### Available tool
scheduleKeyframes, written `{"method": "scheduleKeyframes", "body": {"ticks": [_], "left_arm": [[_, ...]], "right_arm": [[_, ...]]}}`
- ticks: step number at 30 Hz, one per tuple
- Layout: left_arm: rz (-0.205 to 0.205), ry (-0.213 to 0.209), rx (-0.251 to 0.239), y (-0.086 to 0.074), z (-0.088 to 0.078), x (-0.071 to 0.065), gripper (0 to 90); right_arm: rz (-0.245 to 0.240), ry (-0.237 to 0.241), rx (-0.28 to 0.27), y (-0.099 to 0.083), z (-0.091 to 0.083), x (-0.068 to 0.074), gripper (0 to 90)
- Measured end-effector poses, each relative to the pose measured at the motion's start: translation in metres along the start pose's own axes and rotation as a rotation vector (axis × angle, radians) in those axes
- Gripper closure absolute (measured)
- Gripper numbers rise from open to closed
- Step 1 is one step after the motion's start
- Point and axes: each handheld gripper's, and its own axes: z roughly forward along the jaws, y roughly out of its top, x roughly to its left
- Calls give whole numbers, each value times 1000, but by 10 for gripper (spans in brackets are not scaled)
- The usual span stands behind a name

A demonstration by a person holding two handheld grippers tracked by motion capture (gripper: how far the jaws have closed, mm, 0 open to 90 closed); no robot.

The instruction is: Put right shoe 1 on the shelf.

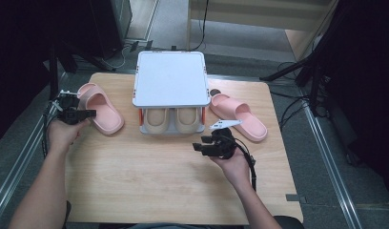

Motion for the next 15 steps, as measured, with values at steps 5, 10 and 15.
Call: {"method": "scheduleKeyframes", "body": {"ticks": [5,10,15], "left_arm": [[-15,21,-9,-5,-6,7,869],[-35,30,-18,-9,-12,15,868],[-42,35,-23,-10,-14,15,869]], "right_arm": [[-14,15,9,4,6,2,505],[-22,25,19,8,11,4,504],[-27,28,27,10,13,5,505]]}}
